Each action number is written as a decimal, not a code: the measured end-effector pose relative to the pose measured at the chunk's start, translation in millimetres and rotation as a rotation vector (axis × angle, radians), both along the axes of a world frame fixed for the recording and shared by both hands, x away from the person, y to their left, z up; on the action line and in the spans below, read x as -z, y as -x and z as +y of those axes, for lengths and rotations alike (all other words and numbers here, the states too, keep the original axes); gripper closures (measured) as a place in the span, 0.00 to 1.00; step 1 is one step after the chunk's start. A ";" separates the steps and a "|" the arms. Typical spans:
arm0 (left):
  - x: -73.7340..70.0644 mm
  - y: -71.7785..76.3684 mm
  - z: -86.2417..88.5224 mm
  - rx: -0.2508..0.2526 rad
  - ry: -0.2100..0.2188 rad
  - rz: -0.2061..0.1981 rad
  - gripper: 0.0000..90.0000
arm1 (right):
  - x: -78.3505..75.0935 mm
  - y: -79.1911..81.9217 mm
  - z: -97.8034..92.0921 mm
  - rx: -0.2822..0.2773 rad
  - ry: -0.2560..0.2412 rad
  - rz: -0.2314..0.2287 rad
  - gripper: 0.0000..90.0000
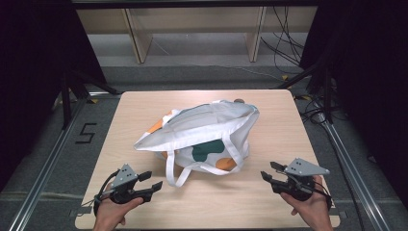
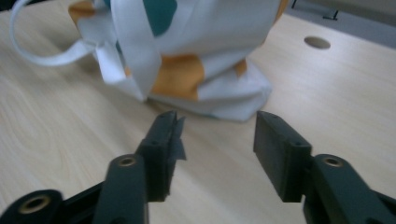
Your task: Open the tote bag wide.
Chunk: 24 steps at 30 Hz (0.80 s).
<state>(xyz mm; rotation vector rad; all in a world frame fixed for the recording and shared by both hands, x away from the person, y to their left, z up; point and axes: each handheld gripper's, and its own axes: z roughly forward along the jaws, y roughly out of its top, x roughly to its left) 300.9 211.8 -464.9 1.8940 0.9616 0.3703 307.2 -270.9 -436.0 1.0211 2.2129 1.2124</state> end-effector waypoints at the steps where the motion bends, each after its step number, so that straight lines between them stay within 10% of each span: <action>1: -1.9 -2.5 1.0 0.022 -0.004 -0.015 0.52 | -4.0 -3.4 0.8 -0.013 -0.008 -0.026 0.63; 12: -38.8 -29.8 5.4 0.035 0.024 -0.090 0.92 | -62.7 -30.2 25.0 -0.110 0.012 -0.165 0.98; 24: -70.6 -65.3 -5.4 0.050 0.007 -0.103 0.99 | -117.1 -68.1 61.0 -0.168 0.054 -0.252 1.00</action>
